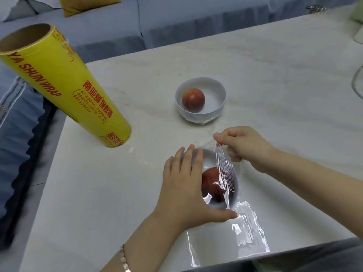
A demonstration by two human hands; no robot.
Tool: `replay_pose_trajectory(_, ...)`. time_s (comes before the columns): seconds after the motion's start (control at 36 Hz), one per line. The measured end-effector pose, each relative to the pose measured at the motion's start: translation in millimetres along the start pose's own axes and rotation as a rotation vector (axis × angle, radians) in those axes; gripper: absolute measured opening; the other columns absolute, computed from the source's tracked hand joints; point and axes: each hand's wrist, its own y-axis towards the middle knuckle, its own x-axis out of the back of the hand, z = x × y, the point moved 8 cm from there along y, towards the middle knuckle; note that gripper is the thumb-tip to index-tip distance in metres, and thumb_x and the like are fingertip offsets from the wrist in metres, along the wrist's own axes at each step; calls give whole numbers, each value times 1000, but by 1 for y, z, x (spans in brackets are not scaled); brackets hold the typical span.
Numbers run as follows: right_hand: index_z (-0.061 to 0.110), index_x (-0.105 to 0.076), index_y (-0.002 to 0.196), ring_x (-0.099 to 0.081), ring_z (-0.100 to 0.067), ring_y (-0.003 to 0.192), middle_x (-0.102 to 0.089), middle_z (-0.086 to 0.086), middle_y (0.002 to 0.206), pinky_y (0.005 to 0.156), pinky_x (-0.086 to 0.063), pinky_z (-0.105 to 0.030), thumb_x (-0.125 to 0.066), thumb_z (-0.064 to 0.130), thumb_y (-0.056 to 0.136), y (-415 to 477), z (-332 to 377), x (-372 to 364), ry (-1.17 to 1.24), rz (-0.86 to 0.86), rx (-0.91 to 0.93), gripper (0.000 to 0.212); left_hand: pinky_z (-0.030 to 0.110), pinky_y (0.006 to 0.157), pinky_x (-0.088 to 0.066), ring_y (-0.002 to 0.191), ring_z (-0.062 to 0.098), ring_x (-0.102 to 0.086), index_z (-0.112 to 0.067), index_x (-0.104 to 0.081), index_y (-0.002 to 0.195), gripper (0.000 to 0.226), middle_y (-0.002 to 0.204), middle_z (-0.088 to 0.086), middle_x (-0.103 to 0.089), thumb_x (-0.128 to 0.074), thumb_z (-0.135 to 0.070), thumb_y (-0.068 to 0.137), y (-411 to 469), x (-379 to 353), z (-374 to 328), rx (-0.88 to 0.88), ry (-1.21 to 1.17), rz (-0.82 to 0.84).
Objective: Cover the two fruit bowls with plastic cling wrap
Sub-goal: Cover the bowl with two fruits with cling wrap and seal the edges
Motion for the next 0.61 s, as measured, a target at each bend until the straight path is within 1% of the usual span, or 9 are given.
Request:
replay_pose_trajectory(0.08,9,-50,58,-23,-7,26,-28,8,28,34,-24,-12,-57,19,90,3,-7,7,70,-87,-6,34,40,119,-2,145,19,9,-20,6,149,134,158,-3,7,-33,-90,41,0,0,-1,-7,18,8)
replay_pose_trajectory(0.11,9,-49,58,-23,-6,25,-28,8,28,33,-24,-12,-57,19,90,4,-10,9,69,-113,-9,35,39,119,-2,145,20,7,-19,4,149,134,158,-2,5,-33,-90,41,0,0,-1,-9,19,5)
replay_pose_trajectory(0.17,10,-49,57,-25,-6,25,-29,9,27,32,-24,-13,-57,20,90,6,-14,13,54,-154,-9,35,39,117,-7,145,24,-5,-16,-9,149,134,158,2,-6,-35,-89,41,0,2,-2,-11,6,-24)
replay_pose_trajectory(0.25,11,-48,57,-23,-6,25,-28,9,27,31,-22,-13,-56,18,90,10,-21,17,91,-192,-22,35,44,112,-21,140,31,-25,-10,-27,145,131,153,8,-26,-38,-89,41,-1,3,-4,-28,0,-80)
replay_pose_trajectory(0.39,11,-49,56,-22,-6,25,-30,5,32,31,-22,-12,-59,20,89,18,-39,16,64,-223,-91,36,47,107,-30,135,33,-35,-9,-35,141,128,149,10,-35,-37,-89,42,-2,4,-4,-22,20,-96)
replay_pose_trajectory(0.44,11,-48,57,-21,-8,26,-29,0,40,32,-19,-12,-59,21,89,19,-51,10,66,-148,-180,35,46,106,-31,134,33,-37,-9,-35,140,127,148,10,-37,-38,-89,43,-2,4,-4,-21,24,-95)
replay_pose_trajectory(0.53,14,-41,55,-15,-6,28,-22,6,37,32,-11,-12,-57,26,89,17,-58,3,160,36,-331,39,46,107,-30,134,32,-36,-10,-34,141,126,148,9,-36,-38,-90,43,-2,3,-4,-19,26,-100)
replay_pose_trajectory(0.58,16,-41,52,-16,-5,28,-22,9,36,30,-11,-12,-60,38,83,14,-50,0,164,167,-383,43,48,106,-33,133,33,-38,-9,-35,139,125,147,10,-37,-38,-89,43,-2,4,-4,-20,31,-108)
replay_pose_trajectory(0.61,16,-47,51,-19,-5,28,-26,8,36,29,-15,-13,-63,44,77,10,-44,-3,120,251,-403,42,48,105,-35,132,33,-39,-9,-35,139,125,146,11,-39,-38,-89,43,-2,4,-4,-22,32,-113)
